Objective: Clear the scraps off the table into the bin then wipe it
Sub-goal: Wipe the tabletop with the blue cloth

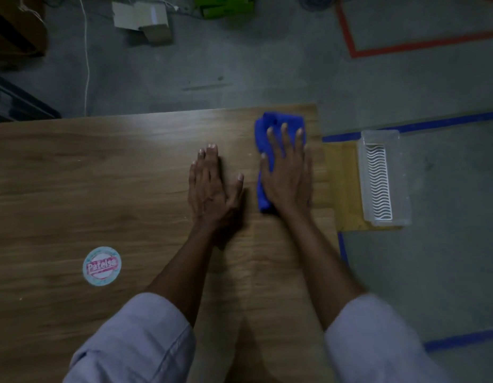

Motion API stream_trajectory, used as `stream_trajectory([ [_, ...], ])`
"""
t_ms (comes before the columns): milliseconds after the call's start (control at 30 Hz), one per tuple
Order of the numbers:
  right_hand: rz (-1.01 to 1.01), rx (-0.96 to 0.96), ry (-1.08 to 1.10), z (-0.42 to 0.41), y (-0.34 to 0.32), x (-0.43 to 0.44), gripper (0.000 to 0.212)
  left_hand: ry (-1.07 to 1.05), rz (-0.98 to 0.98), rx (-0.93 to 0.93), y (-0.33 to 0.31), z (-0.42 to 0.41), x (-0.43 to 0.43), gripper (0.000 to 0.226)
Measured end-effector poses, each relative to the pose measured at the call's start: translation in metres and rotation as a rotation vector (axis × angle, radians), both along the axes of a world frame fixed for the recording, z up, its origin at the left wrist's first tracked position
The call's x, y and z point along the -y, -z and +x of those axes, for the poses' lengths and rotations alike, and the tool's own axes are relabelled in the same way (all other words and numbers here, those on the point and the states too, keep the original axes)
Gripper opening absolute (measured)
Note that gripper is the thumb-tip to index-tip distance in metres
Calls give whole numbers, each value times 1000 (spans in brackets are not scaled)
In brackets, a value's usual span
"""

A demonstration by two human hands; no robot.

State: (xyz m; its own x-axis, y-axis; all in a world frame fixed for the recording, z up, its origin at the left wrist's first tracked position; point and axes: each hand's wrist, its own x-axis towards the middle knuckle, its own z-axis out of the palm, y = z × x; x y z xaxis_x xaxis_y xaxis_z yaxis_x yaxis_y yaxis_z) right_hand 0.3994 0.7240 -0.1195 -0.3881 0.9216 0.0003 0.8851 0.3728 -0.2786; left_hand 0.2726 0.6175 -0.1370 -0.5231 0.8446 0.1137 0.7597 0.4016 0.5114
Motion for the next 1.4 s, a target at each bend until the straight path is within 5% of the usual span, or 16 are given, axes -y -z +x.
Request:
stream_trajectory([
  [167, -92, -46, -278, 68, -4, 108, 62, 16, 2, -37, 3, -1, -1, 75],
  [667, 26, 44, 79, 4, 11, -66, 59, 55, -90, -121, 9, -2, -3, 81],
  [867, -8, 20, -379, -60, 9, 3, 65, 53, 76, 67, 5, -7, 0, 91],
  [1000, 2, 23, -479, -33, 12, 4, 62, 58, 46, 20, 1, -5, 1, 92],
  [1233, 7, -61, -70, 78, 23, 65, 60, 108, -105, -72, -1, -2, 0, 82],
  [1400, 12, -27, 40, 81, 26, 73, 60, 113, -158, -124, 7, -2, 0, 81],
])
